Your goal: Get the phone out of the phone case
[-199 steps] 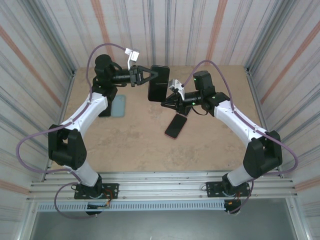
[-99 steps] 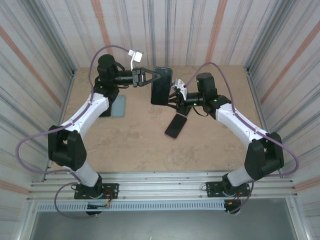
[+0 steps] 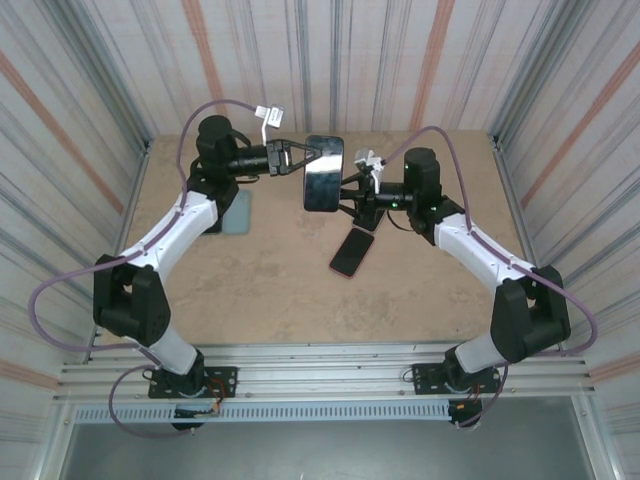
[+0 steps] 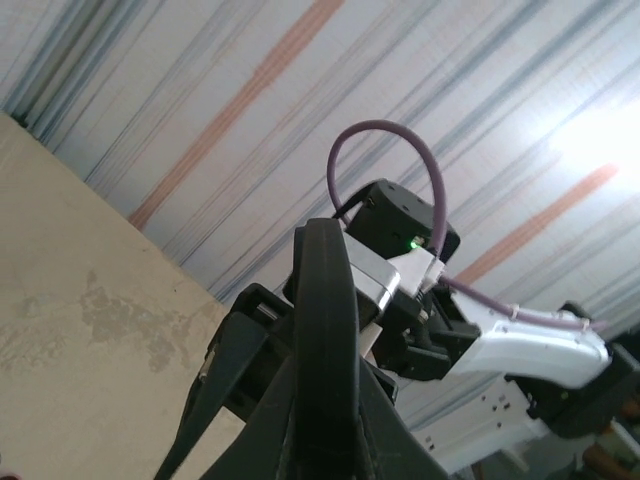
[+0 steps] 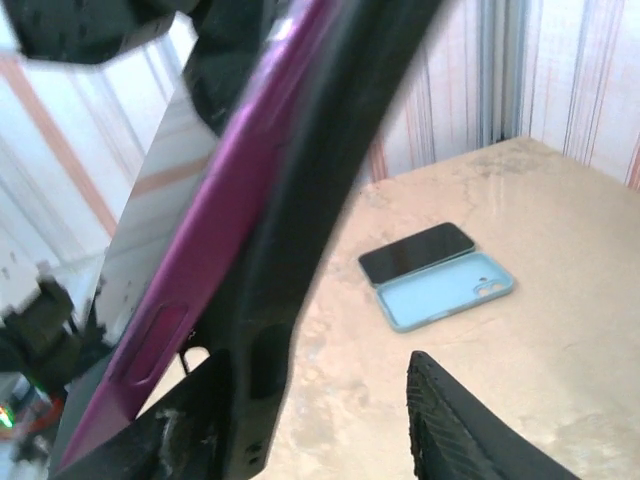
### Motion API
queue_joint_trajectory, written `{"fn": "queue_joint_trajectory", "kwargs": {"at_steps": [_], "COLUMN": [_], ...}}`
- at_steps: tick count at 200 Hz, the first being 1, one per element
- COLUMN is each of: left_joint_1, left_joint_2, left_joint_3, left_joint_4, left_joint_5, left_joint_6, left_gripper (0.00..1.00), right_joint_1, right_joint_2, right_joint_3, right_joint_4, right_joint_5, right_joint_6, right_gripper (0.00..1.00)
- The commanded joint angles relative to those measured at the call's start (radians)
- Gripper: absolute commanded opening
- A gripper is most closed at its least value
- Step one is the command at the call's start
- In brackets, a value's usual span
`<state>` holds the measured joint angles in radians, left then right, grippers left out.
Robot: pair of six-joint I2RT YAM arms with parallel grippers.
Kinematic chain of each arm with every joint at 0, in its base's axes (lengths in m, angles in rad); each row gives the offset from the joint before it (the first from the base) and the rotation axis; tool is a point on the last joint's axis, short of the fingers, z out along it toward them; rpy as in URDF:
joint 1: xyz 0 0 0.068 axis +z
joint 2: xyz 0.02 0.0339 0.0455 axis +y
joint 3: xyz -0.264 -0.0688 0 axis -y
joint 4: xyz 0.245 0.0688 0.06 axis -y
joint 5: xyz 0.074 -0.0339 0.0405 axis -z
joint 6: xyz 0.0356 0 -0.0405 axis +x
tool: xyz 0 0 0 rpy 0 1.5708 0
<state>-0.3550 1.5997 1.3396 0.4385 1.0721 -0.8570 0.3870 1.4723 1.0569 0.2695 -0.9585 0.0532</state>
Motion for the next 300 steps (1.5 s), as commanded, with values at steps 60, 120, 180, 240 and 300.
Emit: {"fn": "queue_joint_trajectory", "kwargs": {"at_steps": [60,120,180,240,300], "left_joint_1": [-0.017,-0.017,-0.015,-0.006,0.002], "left_joint_2": [-0.039,-0.027,-0.024,-0.033,-0.032], "left_joint_3": [-0.128,-0.200,-0.235,-0.243,-0.232], "left_joint_4": [0.158,0.216,0.213,0.164,0.154], "left_joint_5": [-0.371,-0.475,-0.502,-0.505,-0.486], "left_joint_6": [-0.323,-0.450,-0.491,-0.477,-0.474], "left_gripper": [0.00,0.00,0.00,0.08,0.23], "right_joint_1": [0.044,0.101,0.122,0.120,0.121], "right_joint_2": [0.106,0.120,0.112,0.145,0.185], "right_joint_3": [-0.120,-0.241,-0.266,-0.267,-0.254], "right_joint_4": [0.621,0.818,0.839,0.909,0.958], "right_joint_5": [0.171,0.382,0.449,0.436,0.421], "right_joint_6": [0.873,1.253,1.334,1.378,1.404], "right_gripper": [0.55,0.50,0.29,0.12,0.06]}}
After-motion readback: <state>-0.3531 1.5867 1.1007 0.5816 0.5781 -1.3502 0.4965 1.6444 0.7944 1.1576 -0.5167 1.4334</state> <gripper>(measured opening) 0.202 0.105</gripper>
